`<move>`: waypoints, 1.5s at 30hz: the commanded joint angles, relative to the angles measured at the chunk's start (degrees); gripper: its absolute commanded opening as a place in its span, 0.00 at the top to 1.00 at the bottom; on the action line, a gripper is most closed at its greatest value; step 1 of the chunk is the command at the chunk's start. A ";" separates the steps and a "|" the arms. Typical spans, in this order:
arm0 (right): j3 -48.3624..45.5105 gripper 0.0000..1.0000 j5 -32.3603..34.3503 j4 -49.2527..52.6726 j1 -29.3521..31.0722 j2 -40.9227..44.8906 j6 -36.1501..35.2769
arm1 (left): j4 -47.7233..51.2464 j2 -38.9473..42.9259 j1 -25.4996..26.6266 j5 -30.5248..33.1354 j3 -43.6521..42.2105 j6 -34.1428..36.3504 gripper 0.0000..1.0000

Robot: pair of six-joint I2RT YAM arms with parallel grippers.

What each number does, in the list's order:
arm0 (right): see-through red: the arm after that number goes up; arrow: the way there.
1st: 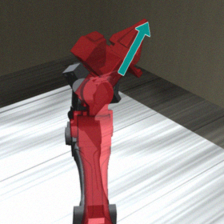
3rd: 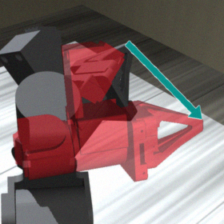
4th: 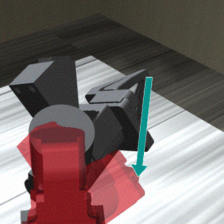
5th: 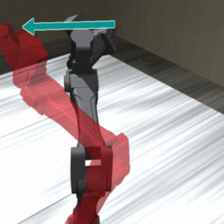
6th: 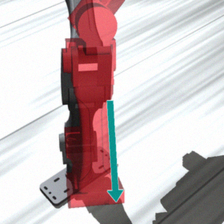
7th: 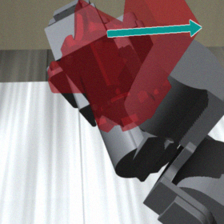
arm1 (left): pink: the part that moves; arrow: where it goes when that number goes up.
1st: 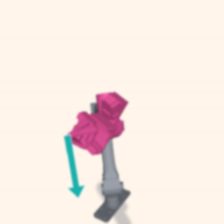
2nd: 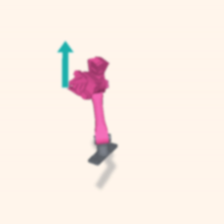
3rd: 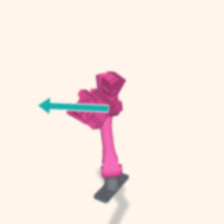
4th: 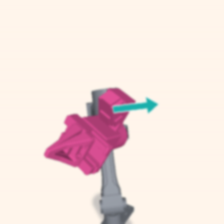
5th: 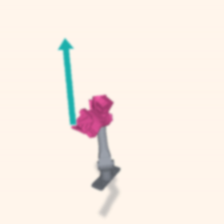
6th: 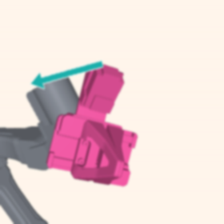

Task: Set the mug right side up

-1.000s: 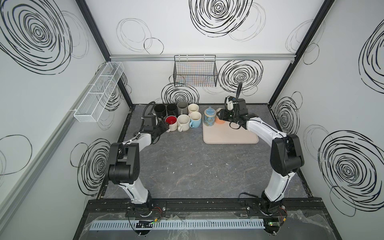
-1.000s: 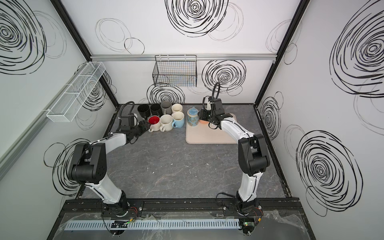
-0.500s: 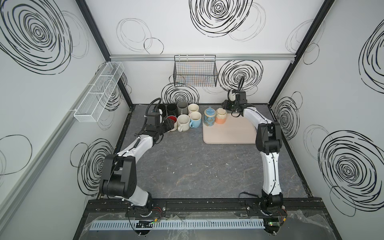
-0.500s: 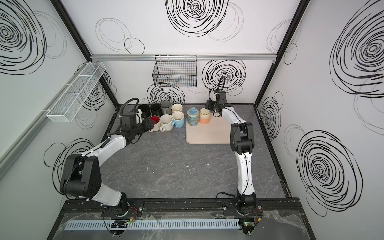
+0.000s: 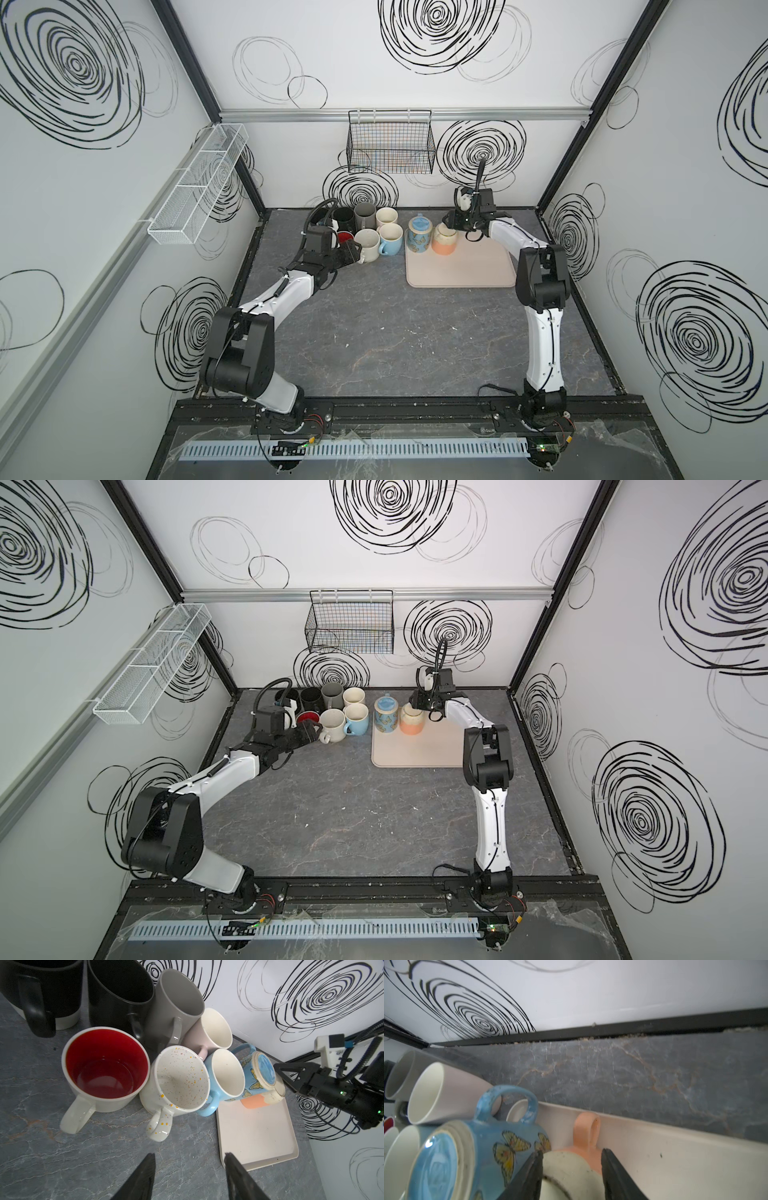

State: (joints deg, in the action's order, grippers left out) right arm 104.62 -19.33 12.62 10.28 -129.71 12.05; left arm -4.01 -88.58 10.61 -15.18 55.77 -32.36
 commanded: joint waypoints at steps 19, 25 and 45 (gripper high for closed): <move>-25.17 0.52 -9.14 5.61 6.58 19.95 -6.95 | -10.85 -2.42 17.06 3.64 -4.88 -4.72 0.44; -22.09 0.47 -8.18 8.95 8.11 22.21 -5.58 | -12.40 -4.41 19.66 4.69 -4.50 -5.61 0.45; -30.55 0.49 -5.54 6.95 5.88 29.42 8.08 | -10.06 -20.89 19.10 2.98 13.32 -6.31 0.47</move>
State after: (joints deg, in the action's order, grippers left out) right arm 75.61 -25.10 18.17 14.68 -100.18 17.37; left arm -13.34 -106.48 30.26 -11.60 65.56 -38.22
